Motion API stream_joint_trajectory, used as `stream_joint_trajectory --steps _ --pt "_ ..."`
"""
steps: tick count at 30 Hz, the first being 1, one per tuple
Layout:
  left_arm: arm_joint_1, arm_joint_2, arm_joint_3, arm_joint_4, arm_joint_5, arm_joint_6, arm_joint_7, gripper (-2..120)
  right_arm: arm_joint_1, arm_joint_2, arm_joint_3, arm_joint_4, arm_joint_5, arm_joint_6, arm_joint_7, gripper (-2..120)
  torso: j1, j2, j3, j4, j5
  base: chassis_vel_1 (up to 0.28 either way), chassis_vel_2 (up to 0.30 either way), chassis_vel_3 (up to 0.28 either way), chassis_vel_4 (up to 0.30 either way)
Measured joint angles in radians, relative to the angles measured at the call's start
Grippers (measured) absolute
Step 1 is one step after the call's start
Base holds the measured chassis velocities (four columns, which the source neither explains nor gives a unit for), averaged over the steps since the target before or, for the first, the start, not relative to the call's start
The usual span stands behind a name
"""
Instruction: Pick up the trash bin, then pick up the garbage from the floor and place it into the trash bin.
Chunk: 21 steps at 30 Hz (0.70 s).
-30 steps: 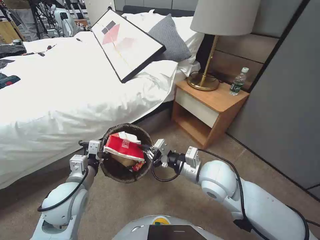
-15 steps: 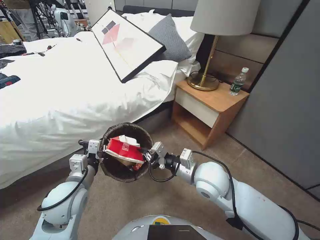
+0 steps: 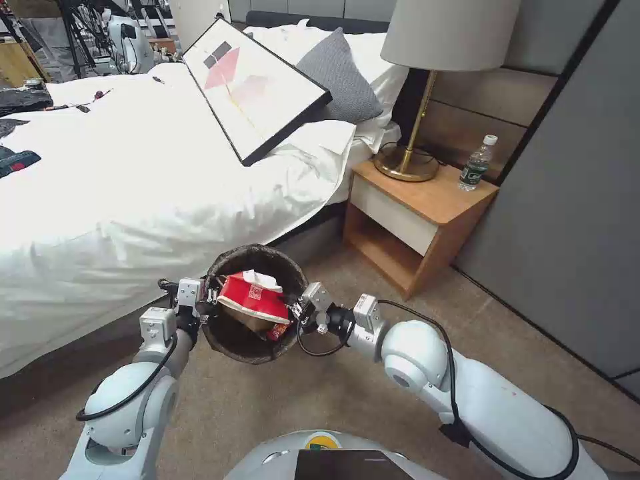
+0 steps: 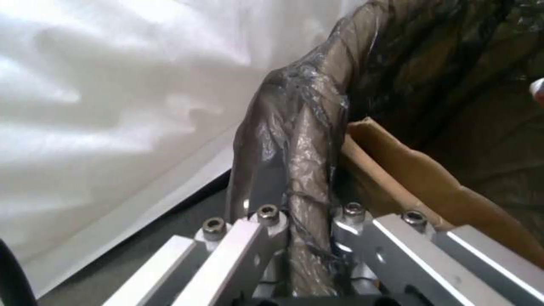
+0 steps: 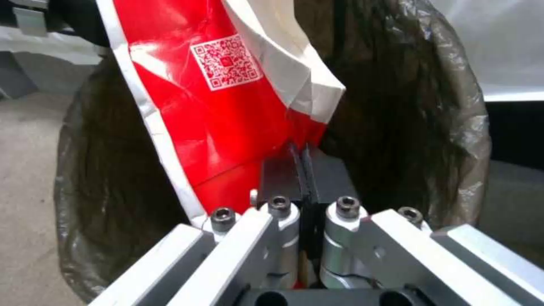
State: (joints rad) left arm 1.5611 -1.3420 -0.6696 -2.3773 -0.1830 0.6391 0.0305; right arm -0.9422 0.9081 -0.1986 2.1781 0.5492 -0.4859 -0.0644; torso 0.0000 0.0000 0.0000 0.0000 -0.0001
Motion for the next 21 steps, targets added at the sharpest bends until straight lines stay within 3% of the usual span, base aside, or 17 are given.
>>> stream_joint_trajectory --steps 5,8,14,21 --pt "0.001 0.000 0.000 -0.002 -0.001 0.000 0.000 3 0.002 0.002 -0.002 -0.002 -0.008 -0.001 0.016 14 0.000 0.000 0.000 0.0000 0.0000 0.000 0.000 0.000 0.000" --pt "0.003 0.000 0.000 -0.005 -0.001 0.001 0.000 3 0.003 0.002 -0.004 0.000 -0.008 -0.001 0.026 30 0.000 0.000 0.000 0.0000 0.0000 0.000 0.000 0.000 0.000" --pt "0.005 -0.001 0.000 -0.008 -0.001 0.001 0.001 3 0.004 0.002 -0.004 0.004 -0.008 -0.001 0.038 47 0.000 0.000 0.000 0.0000 0.0000 0.000 0.000 0.000 0.000" --pt "0.007 -0.001 0.001 -0.011 -0.001 0.002 0.001 3 0.005 0.002 -0.005 0.015 -0.004 -0.002 0.050 78 0.000 0.000 0.000 0.0000 0.0000 0.000 0.000 0.000 0.000"
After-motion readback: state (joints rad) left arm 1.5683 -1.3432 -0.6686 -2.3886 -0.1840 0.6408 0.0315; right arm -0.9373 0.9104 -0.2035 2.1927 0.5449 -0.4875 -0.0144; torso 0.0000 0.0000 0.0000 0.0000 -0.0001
